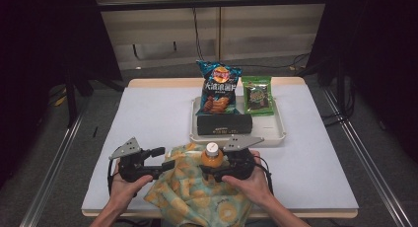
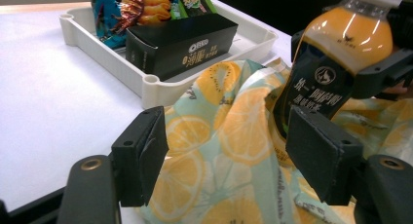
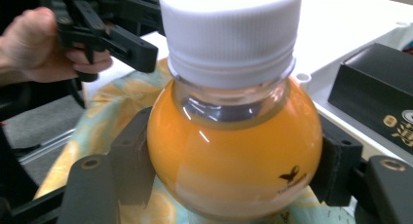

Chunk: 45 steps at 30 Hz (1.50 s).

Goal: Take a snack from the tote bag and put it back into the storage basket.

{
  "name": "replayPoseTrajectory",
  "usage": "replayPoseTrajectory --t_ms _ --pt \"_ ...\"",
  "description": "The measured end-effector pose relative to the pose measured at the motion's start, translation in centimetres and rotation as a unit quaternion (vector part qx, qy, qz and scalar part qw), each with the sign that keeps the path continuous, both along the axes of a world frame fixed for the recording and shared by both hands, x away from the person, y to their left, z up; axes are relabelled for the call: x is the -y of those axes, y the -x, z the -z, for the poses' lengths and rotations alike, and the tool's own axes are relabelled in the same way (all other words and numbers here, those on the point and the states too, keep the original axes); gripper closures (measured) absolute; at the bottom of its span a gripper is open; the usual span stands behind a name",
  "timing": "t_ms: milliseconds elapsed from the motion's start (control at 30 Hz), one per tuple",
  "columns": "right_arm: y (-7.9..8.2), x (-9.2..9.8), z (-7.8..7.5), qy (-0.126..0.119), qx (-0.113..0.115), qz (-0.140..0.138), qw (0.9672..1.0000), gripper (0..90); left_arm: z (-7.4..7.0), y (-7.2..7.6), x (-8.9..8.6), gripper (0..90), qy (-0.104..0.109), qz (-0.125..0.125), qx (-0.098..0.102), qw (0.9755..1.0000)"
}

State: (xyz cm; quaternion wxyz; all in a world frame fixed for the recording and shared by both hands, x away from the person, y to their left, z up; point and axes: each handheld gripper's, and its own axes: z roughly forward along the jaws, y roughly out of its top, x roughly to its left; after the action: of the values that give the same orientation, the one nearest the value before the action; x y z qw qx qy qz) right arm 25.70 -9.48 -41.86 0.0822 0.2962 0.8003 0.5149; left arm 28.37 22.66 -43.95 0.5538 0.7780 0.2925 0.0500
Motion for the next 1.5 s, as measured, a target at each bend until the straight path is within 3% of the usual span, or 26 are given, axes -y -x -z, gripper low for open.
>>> replayPoseTrajectory --t_ms 100,400,633,733,767,1067,1267,1500 --pt "-0.2 0.6 -0.6 -0.016 0.002 -0.017 0.9997 30.2 0.1 -0.1 0.1 29.7 -0.001 0.004 -0.003 1.0" --pt "-0.5 1.4 -1.8 -0.033 0.008 -0.042 0.9985 30.3 0.0 -0.1 -0.1 24.7 0.007 0.001 0.0 1.0" --pt "-0.7 2.2 -3.1 -0.045 0.016 -0.066 0.9967 30.2 -0.2 0.0 -0.1 10.4 0.011 0.008 0.014 0.9998" --pt "-0.9 2.7 -3.6 -0.051 0.018 -0.074 0.9958 30.3 -0.2 0.0 -0.3 6.7 0.022 0.007 0.018 0.9996" --pt "-0.9 2.8 -3.8 -0.052 0.02 -0.077 0.9955 30.2 -0.3 0.0 -0.4 5.7 0.016 0.005 0.022 0.9996" --pt "-1.7 4.5 -5.5 -0.053 0.036 -0.072 0.9953 30.3 -0.2 -0.2 -1.0 4.8 0.025 -0.006 0.026 0.9994" --pt "-2.3 6.1 -7.1 -0.068 0.056 -0.073 0.9935 30.3 -0.1 -0.3 -1.3 4.8 0.022 -0.007 0.028 0.9993" --pt "-3.8 8.3 -7.7 -0.051 0.055 -0.051 0.9959 30.3 -0.1 -0.3 -1.4 4.8 0.015 -0.006 0.035 0.9992"
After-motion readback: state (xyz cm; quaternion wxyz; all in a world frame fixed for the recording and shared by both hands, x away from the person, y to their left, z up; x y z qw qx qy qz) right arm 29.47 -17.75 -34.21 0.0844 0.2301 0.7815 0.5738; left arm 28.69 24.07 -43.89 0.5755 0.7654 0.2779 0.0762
